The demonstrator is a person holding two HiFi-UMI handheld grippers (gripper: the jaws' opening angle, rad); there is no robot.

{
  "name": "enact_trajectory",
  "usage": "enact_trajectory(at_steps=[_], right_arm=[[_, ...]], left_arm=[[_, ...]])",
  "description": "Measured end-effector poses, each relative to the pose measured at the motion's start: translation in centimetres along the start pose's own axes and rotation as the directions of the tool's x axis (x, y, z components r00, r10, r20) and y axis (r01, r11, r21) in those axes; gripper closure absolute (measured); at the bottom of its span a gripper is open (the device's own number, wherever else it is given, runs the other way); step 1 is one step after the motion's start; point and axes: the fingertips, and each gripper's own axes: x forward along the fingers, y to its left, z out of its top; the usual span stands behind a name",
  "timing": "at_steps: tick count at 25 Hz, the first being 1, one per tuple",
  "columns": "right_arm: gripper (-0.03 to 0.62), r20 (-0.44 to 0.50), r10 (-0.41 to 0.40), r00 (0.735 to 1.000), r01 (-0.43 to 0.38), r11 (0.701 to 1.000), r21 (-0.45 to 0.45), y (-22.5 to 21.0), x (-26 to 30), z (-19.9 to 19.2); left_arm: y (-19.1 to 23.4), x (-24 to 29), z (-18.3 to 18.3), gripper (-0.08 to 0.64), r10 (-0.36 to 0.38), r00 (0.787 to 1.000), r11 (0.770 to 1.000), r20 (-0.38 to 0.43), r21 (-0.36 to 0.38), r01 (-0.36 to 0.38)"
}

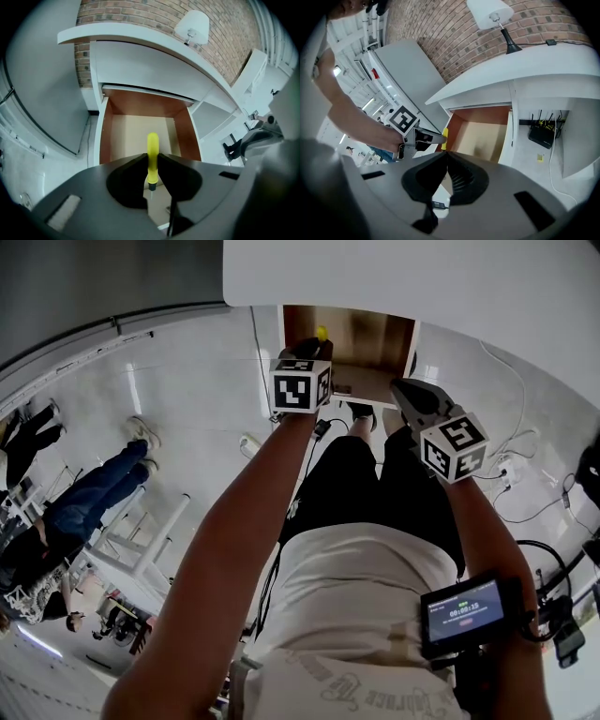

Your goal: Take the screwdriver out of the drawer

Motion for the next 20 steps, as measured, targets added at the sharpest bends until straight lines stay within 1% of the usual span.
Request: enact_trajectory(at_steps=[10,16,20], right_arm=[[0.586,0.008,-0.014,1.0,0.014,1.0,-0.014,0.1,0.0,2.0],[0.586,0.04,-0.003,0.999,0.004,1.0,-0.008,0.7,0.5,3.5],[0.586,0.038,-0.009,0.999,0.009,1.0,-0.022,0.6,0.2,4.3]], left_arm=[[0.1,-2.6,1.0,0.494,-0.026,0.999,0.999,0.048,-0.032,0.027],[0.6,-5.5,1.3,0.494,-0.014,0.997,0.998,0.074,-0.059,0.018],[0.3,-6.7,1.1,0.494,-0.017,0.996,0.997,0.087,-0.079,0.024]])
